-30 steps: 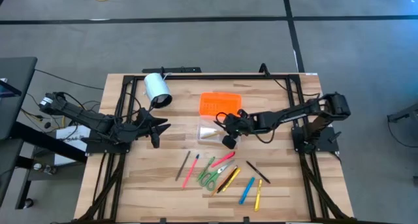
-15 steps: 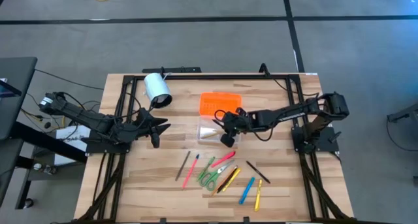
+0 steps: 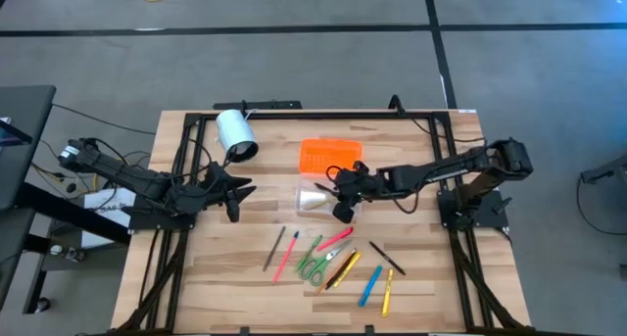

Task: Pick & place school supplies into a supply box
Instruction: Put the gray pen into the orange supply box

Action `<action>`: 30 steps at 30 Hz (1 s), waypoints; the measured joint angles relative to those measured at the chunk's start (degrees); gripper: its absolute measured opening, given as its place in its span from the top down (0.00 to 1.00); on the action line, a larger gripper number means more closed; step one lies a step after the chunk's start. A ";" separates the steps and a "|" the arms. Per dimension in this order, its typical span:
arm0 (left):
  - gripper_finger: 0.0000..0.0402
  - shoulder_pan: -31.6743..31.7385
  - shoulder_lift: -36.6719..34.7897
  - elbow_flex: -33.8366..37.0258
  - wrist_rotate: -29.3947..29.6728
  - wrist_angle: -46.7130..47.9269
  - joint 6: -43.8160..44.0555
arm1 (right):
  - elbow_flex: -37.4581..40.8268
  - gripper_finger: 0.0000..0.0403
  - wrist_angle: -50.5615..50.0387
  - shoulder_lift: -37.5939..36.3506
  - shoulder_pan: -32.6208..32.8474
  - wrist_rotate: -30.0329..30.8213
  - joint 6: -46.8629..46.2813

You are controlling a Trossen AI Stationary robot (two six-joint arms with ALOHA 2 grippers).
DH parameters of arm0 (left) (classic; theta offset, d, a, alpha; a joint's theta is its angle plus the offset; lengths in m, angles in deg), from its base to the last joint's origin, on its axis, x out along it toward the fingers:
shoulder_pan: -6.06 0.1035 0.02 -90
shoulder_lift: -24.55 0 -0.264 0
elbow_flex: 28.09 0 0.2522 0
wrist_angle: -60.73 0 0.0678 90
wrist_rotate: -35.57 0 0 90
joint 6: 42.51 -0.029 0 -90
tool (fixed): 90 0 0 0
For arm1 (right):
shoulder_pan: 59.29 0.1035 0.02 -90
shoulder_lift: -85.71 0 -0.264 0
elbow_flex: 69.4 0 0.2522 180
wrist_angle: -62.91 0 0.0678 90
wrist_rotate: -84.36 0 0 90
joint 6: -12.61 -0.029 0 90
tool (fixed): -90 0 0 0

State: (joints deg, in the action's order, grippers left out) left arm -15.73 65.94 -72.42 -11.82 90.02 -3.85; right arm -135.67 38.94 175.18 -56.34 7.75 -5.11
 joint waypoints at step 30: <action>0.68 0.15 12.72 -0.04 -16.35 -0.89 10.61 | 9.14 0.82 -7.88 -34.99 6.82 9.35 2.70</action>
State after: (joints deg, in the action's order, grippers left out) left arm -15.57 78.66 -72.47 -28.17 89.13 6.76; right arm -126.53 31.06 140.19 -49.53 17.10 -2.42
